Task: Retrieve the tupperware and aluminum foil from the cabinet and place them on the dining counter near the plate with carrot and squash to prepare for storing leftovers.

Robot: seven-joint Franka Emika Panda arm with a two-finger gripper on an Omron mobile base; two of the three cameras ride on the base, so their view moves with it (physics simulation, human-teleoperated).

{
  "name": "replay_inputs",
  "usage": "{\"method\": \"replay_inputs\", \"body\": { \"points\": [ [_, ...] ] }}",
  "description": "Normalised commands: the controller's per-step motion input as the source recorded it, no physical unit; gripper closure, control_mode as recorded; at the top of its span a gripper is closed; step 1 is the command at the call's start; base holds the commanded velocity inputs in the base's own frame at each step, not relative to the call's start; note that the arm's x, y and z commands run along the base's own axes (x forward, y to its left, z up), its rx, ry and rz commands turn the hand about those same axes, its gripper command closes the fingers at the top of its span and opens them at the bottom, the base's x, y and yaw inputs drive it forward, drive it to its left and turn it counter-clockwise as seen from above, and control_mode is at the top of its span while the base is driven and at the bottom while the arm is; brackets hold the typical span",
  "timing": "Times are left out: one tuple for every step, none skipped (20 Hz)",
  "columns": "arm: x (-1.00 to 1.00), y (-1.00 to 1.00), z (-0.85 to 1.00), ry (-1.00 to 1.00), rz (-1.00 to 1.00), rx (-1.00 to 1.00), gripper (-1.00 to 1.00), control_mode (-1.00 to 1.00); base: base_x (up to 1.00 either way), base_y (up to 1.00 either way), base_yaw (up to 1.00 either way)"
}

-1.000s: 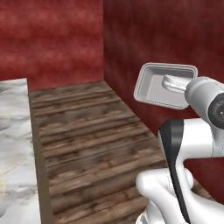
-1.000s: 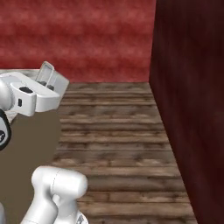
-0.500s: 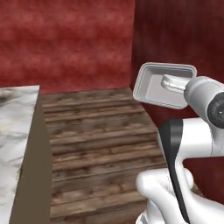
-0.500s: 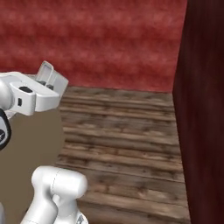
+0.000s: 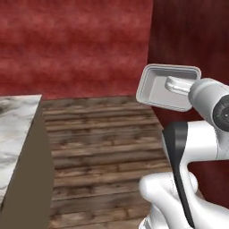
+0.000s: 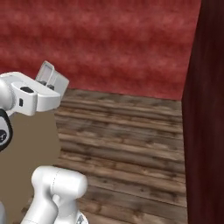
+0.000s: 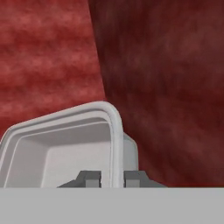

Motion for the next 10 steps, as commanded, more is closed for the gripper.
{"method": "replay_inputs", "body": {
  "points": [
    [0.00, 0.00, 0.00, 0.00, 0.00, 0.00, 1.00, 1.00, 0.63, -0.41, 0.17],
    [0.00, 0.00, 0.00, 0.00, 0.00, 0.00, 1.00, 1.00, 0.60, -0.43, 0.17],
    [0.00, 0.00, 0.00, 0.00, 0.00, 0.00, 1.00, 1.00, 0.58, -0.44, 0.18],
    [0.00, 0.00, 0.00, 0.00, 0.00, 0.00, 1.00, 1.00, 0.56, -0.44, 0.18],
    [0.00, 0.00, 0.00, 0.00, 0.00, 0.00, 1.00, 1.00, 0.54, -0.43, 0.18],
    [0.00, 0.00, 0.00, 0.00, 0.00, 0.00, 1.00, 1.00, 0.54, -0.39, 0.18],
    [0.00, 0.00, 0.00, 0.00, 0.00, 0.00, 1.00, 1.00, 0.54, -0.35, 0.18],
    [0.00, 0.00, 0.00, 0.00, 0.00, 0.00, 1.00, 1.00, 0.52, -0.33, 0.17],
    [0.00, 0.00, 0.00, 0.00, 0.00, 0.00, 1.00, 1.00, 0.52, -0.31, 0.17],
    [0.00, 0.00, 0.00, 0.00, 0.00, 0.00, 1.00, 1.00, 0.51, -0.27, 0.17]
  ]
}}
